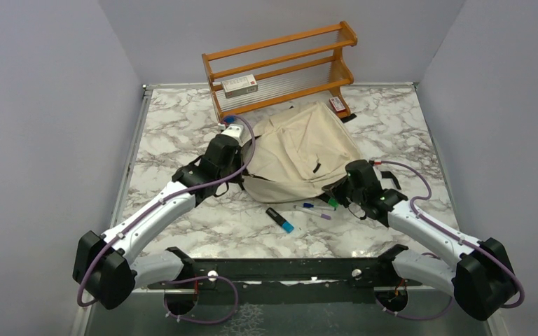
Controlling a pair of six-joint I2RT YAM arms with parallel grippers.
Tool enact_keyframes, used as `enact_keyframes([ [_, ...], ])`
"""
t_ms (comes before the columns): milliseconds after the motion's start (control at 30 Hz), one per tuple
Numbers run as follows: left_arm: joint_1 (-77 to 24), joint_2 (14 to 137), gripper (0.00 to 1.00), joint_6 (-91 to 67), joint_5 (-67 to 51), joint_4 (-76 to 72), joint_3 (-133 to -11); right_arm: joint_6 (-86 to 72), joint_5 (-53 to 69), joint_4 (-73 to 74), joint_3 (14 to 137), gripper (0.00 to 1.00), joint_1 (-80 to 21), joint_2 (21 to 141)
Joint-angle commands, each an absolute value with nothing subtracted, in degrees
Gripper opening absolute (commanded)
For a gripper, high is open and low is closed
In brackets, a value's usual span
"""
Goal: Pack the student bag
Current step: Zip the student bag at the center of the board.
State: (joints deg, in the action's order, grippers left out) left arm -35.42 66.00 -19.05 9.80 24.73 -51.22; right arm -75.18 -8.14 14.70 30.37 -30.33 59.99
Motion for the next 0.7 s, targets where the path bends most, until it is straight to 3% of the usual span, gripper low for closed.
enact_keyframes([
  [0,-32.75,65.42,0.00,-16.32,15.13,25.90,-53.04,-74.30,-15.07,17.34,29.88,0.00,-29.93,59.86],
  [667,-26.11,70.59,0.00,-9.78,13.20,19.72,-61.54,-71.21,-16.57,19.53,29.17,0.01,-29.92,58.03],
])
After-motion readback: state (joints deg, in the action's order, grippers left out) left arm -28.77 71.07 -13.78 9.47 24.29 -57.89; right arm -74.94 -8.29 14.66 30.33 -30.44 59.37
